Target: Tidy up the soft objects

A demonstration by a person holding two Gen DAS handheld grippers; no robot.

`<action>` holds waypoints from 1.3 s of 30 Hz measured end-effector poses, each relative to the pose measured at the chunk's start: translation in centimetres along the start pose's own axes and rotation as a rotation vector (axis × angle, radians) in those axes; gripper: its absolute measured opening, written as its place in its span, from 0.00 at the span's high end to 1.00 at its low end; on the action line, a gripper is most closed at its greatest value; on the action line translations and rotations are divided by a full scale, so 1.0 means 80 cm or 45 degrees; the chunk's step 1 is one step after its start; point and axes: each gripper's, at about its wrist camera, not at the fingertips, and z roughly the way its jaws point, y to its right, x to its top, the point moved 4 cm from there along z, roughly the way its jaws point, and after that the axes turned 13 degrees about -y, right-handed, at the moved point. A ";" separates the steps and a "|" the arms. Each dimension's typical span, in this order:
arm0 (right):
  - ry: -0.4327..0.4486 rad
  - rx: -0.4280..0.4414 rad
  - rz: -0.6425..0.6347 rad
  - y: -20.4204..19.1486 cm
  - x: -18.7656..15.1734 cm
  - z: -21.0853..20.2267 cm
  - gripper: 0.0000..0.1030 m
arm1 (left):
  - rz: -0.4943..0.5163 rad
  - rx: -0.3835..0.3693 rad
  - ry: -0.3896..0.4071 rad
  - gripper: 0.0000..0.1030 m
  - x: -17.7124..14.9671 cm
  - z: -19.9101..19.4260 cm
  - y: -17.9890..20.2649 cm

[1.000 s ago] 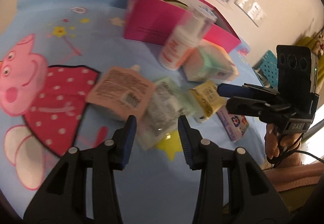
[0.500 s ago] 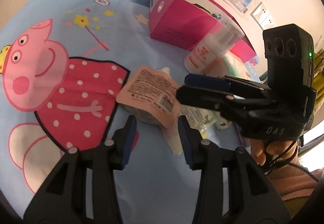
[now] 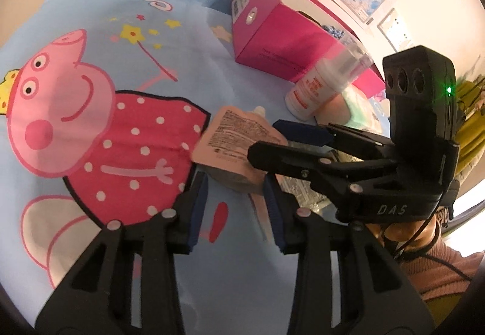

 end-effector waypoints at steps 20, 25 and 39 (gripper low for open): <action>-0.009 0.131 0.038 0.008 -0.047 -0.027 0.76 | 0.085 0.019 -0.031 0.61 -0.014 0.001 0.011; -0.014 0.117 0.037 0.005 -0.036 -0.018 0.70 | 0.075 0.026 -0.034 0.61 -0.010 0.001 0.007; -0.022 0.045 -0.025 -0.004 -0.023 0.000 0.55 | 0.093 0.016 -0.047 0.66 -0.010 0.004 0.010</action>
